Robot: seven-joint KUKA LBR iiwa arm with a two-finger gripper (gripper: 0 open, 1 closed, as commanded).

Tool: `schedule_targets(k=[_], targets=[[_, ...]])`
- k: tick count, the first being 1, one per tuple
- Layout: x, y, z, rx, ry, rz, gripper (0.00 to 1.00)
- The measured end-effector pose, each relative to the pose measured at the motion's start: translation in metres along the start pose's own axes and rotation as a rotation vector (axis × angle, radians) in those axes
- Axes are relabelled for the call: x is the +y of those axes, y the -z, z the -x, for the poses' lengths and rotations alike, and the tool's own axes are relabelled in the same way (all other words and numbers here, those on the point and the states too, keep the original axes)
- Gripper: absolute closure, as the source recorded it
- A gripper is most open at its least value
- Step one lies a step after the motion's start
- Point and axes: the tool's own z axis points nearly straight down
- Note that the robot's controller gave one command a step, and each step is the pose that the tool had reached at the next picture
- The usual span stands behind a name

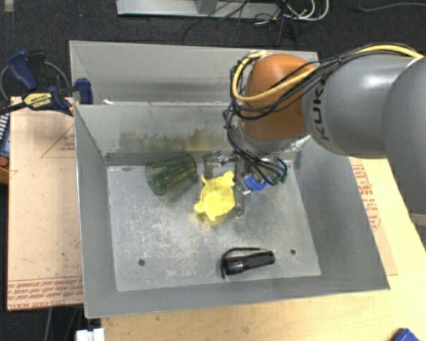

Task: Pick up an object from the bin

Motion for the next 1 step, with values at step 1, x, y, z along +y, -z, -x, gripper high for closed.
schedule_targets(k=[1], targets=[[0.0052,-0.0353,-0.0149,-0.007,0.368,-0.002,0.0]])
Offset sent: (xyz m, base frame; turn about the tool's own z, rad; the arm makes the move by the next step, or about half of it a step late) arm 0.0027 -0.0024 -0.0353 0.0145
